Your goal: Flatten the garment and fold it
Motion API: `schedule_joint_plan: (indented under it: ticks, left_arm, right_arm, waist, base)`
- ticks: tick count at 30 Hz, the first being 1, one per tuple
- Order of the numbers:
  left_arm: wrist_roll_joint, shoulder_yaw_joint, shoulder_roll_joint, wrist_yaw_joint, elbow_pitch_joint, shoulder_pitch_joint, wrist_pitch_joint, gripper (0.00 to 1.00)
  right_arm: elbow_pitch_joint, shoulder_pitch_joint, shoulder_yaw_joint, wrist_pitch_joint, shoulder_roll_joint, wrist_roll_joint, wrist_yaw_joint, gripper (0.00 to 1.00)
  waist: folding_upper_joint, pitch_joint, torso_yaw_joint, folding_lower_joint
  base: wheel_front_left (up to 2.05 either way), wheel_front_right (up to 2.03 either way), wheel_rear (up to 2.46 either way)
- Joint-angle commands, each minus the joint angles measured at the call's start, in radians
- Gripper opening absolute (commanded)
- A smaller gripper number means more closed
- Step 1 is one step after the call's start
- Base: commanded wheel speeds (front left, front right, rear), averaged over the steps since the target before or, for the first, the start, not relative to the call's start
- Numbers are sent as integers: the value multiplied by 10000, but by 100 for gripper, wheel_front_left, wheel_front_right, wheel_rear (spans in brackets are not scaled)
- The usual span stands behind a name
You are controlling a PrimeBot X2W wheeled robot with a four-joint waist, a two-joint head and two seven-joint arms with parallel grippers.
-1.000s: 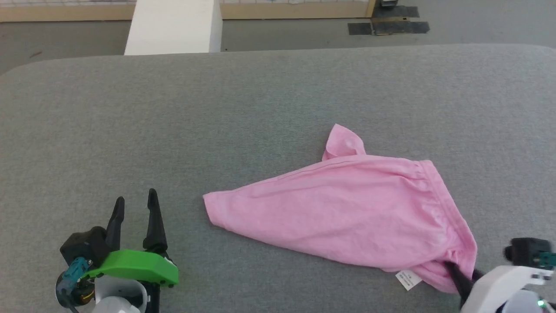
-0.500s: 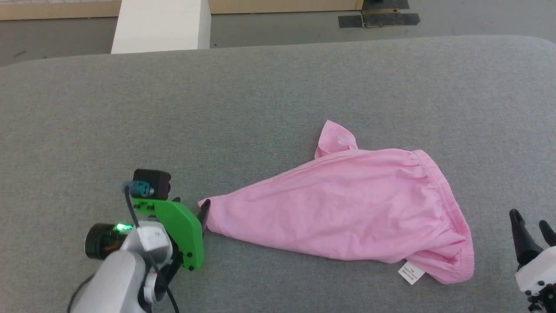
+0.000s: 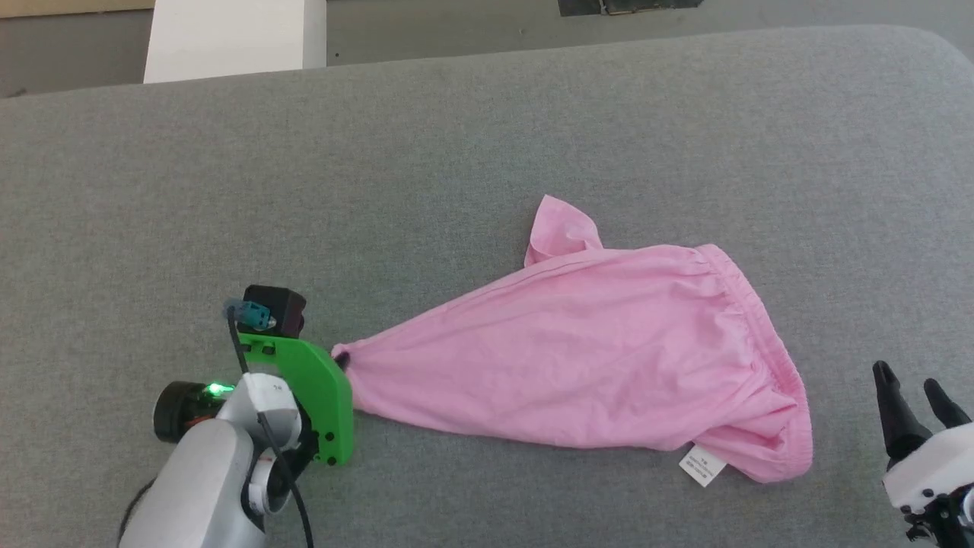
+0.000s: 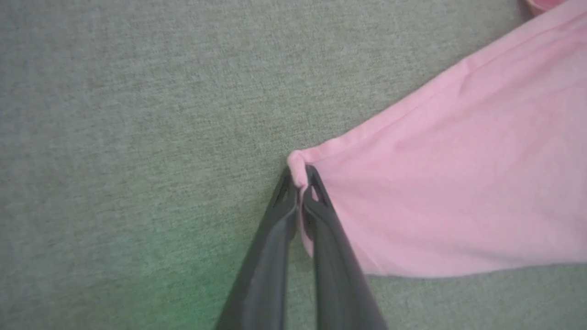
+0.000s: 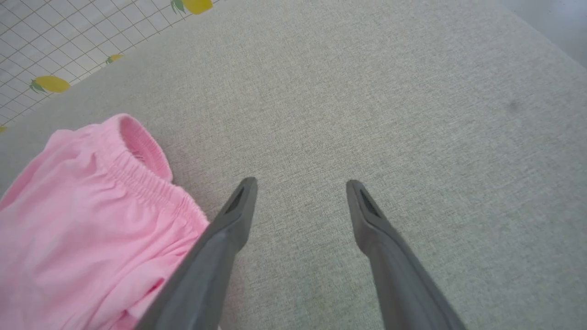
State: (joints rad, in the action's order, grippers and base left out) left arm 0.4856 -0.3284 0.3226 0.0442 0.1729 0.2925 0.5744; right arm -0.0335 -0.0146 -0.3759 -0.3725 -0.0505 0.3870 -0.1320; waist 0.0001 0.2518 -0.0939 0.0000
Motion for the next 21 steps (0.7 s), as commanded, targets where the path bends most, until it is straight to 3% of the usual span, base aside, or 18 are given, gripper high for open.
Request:
schedule_joint_plan:
  ticks: [1,4,10,15,21]
  left_arm:
    - [142,27,-142,-12,110,-97,-216,0]
    - [360,306,-318,36,-191,-242,-832,0]
    - [662,673,-600,142,-1451,-750,-1794,0]
    - [661,573,-626,165,-2101,-941,-1839,0]
    - [613,412,-620,127,-2440,-903,-1809,0]
  right_arm:
    - [-169,292,156,-47,3,-169,13,100]
    - [-643,684,513,-383,3,-587,13,100]
    - [-1194,2366,2333,-2799,3,-2015,13,100]
    - [-73,3750,3147,-4187,-337,-3103,13,100]
    - [1330,4701,3437,-4481,-760,-3483,13,100]
  waist:
    - [-1,15,43,0]
    - [-1,54,90,0]
    - [-1,305,264,0]
    - [-1,640,577,0]
    - [-1,975,808,0]
  base:
    - [0,0,0]
    - [0,0,0]
    - [0,0,0]
    - [0,0,0]
    - [0,0,0]
